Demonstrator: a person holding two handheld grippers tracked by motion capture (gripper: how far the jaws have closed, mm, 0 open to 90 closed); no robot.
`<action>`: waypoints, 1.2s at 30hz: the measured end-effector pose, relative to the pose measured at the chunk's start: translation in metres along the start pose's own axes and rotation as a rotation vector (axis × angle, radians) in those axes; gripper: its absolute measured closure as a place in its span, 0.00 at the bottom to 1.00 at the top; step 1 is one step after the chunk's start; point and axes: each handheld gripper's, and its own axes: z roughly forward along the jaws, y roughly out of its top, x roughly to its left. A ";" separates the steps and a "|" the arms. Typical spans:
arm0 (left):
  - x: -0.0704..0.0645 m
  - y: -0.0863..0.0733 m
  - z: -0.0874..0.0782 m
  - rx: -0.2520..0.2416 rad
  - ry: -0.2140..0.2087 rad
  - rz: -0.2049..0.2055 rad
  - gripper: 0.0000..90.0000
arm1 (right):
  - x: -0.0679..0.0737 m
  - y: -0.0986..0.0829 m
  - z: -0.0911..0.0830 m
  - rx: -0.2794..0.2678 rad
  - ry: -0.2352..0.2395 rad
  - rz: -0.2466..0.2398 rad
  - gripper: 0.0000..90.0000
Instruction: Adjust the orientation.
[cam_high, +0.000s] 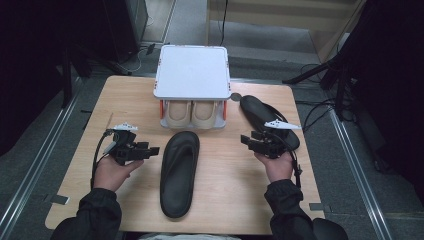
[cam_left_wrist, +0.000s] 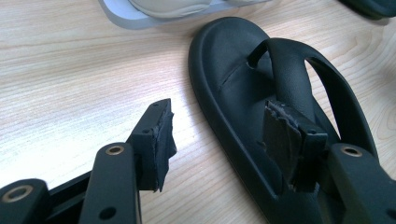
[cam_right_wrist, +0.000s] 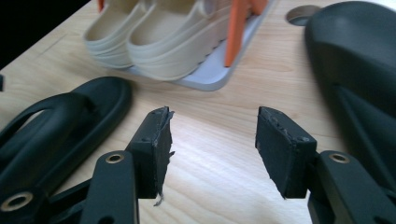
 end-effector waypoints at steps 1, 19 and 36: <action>0.001 0.001 0.000 0.004 -0.001 0.002 0.48 | -0.003 0.000 0.000 -0.004 -0.007 0.000 0.51; 0.024 0.015 0.001 -0.021 0.009 -0.020 0.50 | -0.045 -0.006 0.007 0.082 -0.154 0.014 0.93; 0.031 0.021 0.002 -0.038 0.011 -0.027 0.50 | -0.069 -0.008 0.017 0.126 -0.189 0.053 1.00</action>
